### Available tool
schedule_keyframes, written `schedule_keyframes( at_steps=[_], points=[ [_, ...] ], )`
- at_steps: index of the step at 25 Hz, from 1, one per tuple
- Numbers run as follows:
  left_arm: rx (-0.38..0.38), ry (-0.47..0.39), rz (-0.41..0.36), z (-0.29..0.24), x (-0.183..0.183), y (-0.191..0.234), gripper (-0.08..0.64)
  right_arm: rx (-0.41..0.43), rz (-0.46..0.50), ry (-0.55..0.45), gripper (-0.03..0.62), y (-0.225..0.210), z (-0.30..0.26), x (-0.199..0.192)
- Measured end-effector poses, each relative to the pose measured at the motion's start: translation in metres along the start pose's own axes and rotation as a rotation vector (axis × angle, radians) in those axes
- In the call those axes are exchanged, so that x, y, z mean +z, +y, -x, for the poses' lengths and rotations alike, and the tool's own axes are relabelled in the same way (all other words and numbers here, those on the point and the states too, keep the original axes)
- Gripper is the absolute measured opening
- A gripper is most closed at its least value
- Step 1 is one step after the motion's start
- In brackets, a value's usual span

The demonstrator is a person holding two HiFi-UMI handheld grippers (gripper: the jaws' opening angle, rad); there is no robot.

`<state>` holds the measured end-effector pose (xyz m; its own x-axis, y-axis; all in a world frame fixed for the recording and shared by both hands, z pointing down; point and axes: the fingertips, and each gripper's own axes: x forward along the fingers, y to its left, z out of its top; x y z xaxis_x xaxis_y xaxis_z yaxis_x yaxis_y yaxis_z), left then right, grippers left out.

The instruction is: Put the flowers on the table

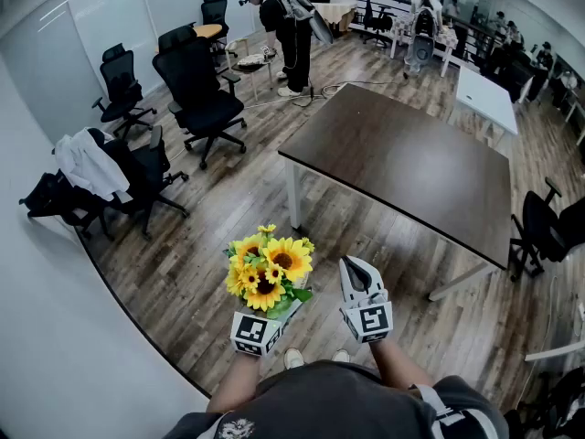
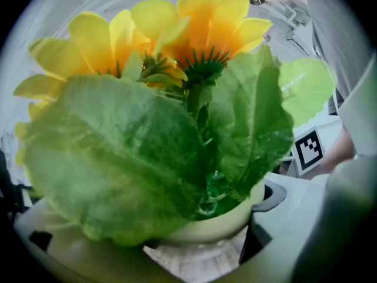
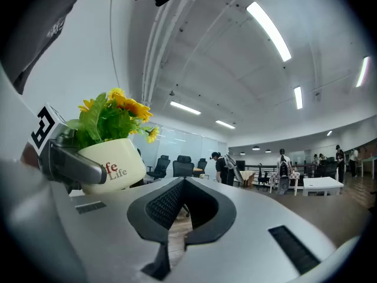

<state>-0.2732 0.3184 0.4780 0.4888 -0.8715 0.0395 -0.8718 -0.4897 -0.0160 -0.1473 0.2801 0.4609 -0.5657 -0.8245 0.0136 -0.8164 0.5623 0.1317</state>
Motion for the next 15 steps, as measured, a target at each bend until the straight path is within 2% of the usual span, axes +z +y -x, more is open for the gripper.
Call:
schedule_keyframes(
  at_steps=[5, 15],
  points=[
    [0.010, -0.015, -0.064, -0.010, 0.007, 0.011, 0.558, -0.015, 0.015, -0.030, 0.023, -0.004, -0.007, 0.004],
    [-0.010, 0.006, -0.071, -0.010, 0.005, 0.013, 0.558, -0.009, -0.062, -0.097, 0.023, 0.002, -0.002, 0.007]
  ],
)
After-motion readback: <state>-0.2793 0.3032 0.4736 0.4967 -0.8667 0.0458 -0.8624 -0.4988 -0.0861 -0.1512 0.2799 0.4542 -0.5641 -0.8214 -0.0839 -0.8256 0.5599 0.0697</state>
